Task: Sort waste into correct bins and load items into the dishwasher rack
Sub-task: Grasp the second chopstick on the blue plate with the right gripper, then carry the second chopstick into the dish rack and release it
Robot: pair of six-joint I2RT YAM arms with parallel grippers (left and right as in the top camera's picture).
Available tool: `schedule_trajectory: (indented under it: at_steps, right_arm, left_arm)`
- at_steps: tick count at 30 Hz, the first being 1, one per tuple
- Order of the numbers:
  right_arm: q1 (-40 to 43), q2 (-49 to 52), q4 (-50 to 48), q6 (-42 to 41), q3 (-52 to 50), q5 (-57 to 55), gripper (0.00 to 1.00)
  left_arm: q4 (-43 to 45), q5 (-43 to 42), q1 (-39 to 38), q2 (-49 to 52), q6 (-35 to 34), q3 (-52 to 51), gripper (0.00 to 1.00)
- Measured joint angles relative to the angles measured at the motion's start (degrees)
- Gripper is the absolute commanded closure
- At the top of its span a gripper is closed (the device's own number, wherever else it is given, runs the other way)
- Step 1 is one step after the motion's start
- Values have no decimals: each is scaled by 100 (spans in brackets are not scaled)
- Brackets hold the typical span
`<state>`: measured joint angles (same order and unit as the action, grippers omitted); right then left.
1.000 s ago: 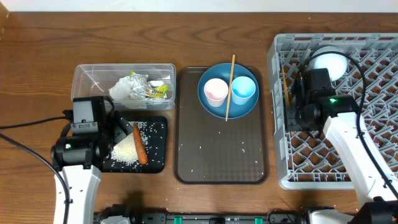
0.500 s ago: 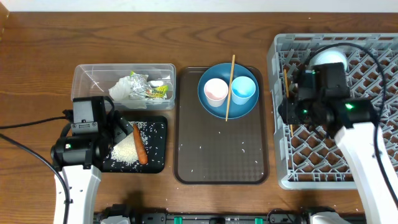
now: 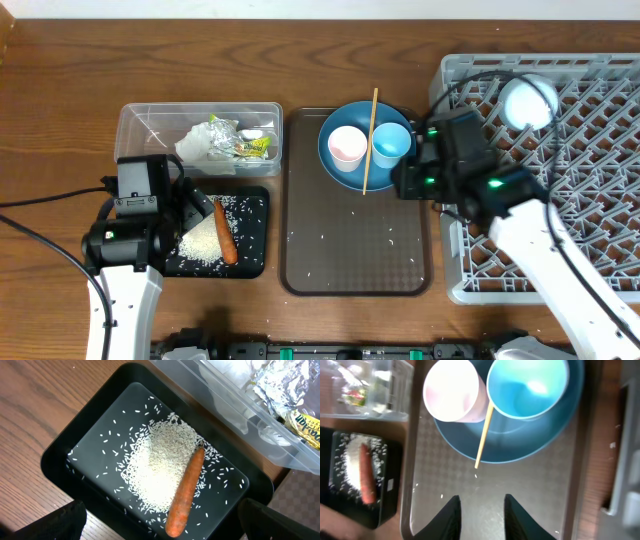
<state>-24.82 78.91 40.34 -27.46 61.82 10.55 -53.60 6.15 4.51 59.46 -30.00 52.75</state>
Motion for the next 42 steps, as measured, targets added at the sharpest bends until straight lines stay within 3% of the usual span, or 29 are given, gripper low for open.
schedule_trajectory:
  at_steps: [10, 20, 24, 33, 42]
  right_arm:
    - [-662, 1281, -1113, -428, -66, -691, 68]
    - [-695, 2212, -1646, -645, -83, -914, 69]
    - [-695, 2334, -1740, -664, -83, -929, 75]
    - [-697, 2337, -1770, -710, -83, -927, 98]
    - [-697, 2146, -1545, -708, -94, -922, 99]
  left_arm:
    - [-2, -2, -2, 2, 0, 0, 0]
    - [0, 0, 0, 0, 0, 0, 0]
    - [-2, 0, 0, 0, 0, 0, 0]
    - [-2, -2, 0, 0, 0, 0, 0]
    - [-2, 0, 0, 0, 0, 0, 0]
